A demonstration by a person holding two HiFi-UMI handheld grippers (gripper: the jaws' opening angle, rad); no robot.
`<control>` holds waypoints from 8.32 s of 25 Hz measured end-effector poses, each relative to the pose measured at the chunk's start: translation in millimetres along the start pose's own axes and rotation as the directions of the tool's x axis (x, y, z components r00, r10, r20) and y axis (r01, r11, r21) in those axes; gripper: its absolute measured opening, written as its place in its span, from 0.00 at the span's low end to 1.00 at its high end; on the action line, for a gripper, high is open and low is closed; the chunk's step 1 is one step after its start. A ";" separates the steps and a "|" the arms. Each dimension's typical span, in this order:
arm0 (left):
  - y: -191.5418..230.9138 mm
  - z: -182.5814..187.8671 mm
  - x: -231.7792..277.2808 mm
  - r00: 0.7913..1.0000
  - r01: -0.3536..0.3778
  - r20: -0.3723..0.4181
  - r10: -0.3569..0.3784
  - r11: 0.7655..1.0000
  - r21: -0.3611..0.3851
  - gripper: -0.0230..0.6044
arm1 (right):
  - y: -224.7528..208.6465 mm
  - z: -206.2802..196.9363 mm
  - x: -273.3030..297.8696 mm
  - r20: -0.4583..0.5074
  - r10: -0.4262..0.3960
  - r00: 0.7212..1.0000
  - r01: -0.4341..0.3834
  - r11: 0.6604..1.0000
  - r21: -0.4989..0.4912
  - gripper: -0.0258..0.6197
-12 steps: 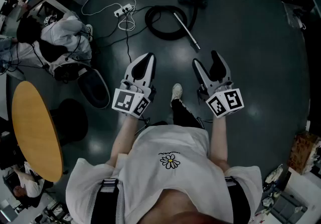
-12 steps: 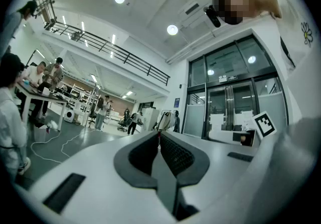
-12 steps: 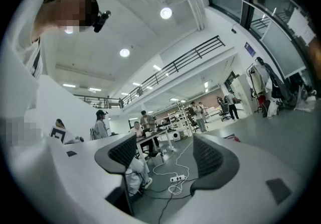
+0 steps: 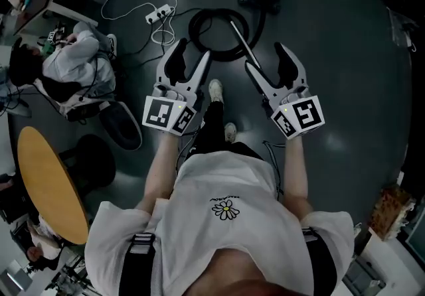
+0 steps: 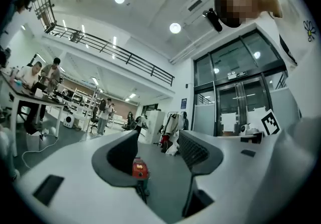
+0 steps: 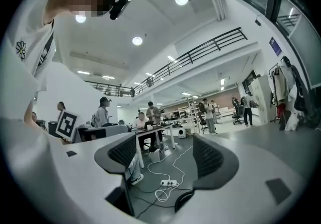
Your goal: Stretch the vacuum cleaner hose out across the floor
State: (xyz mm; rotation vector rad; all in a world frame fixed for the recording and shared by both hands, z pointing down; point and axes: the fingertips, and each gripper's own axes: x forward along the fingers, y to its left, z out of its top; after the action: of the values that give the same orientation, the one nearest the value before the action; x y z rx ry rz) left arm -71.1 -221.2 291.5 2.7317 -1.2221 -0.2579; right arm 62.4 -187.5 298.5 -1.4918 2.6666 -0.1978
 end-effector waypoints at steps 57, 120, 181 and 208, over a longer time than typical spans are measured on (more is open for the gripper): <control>357.3 -525.6 286.2 0.838 -0.021 -0.546 -0.008 0.999 -0.048 0.63 | -460.2 -635.9 326.3 -0.917 -0.375 0.136 -0.326 0.857 -0.399 0.33; -17.0 -19.4 104.1 0.838 0.357 -0.216 -0.501 0.803 -0.477 0.23 | -102.5 86.8 25.5 0.005 -0.055 0.998 0.054 0.939 -0.339 0.42; -135.4 -93.9 -167.1 0.608 0.116 -0.320 -0.726 0.481 -0.869 0.43 | -187.7 82.2 -70.3 0.305 0.029 0.952 -0.288 0.418 0.861 0.35; -230.1 33.3 70.8 0.717 0.669 -0.556 -0.421 0.193 0.717 0.47 | 90.0 86.2 -150.6 -0.171 0.823 0.542 -0.505 0.482 0.716 0.33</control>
State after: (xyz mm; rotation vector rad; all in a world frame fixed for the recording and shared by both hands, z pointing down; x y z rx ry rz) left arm 135.1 -123.9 207.2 3.8489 -0.0994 1.0043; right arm 76.8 -18.9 200.7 -0.0625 2.8578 -1.3671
